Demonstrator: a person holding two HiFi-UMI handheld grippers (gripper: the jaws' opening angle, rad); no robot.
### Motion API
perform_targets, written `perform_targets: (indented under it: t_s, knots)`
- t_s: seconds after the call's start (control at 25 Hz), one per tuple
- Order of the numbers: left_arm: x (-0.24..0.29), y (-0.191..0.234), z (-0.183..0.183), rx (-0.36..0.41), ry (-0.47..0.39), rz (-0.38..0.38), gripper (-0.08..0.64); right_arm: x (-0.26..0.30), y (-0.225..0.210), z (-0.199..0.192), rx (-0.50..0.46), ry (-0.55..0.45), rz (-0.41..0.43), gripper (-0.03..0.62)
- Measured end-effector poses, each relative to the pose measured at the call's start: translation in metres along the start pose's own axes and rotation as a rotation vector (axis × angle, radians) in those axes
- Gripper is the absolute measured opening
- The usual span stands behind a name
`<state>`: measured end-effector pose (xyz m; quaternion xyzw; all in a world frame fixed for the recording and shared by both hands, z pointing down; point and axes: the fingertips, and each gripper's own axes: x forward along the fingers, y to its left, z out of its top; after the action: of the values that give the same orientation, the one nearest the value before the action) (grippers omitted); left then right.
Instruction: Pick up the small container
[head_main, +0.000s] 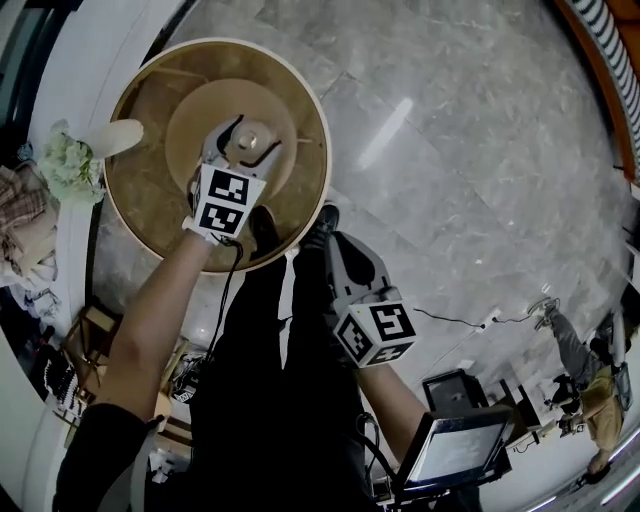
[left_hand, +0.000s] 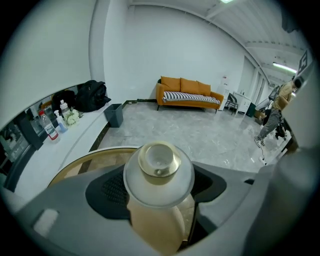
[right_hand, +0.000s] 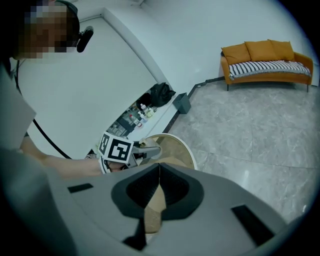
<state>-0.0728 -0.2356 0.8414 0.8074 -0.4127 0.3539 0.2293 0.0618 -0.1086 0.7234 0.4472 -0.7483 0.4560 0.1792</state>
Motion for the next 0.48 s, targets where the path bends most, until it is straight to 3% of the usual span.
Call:
perform_targets:
  t_s: [0.48]
  knots:
    - [-0.113, -0.042, 0.042, -0.018, -0.056, -0.018, 0.328, -0.04, 0.039, 0.024, -0.044, -0.055, 0.033, 0.006]
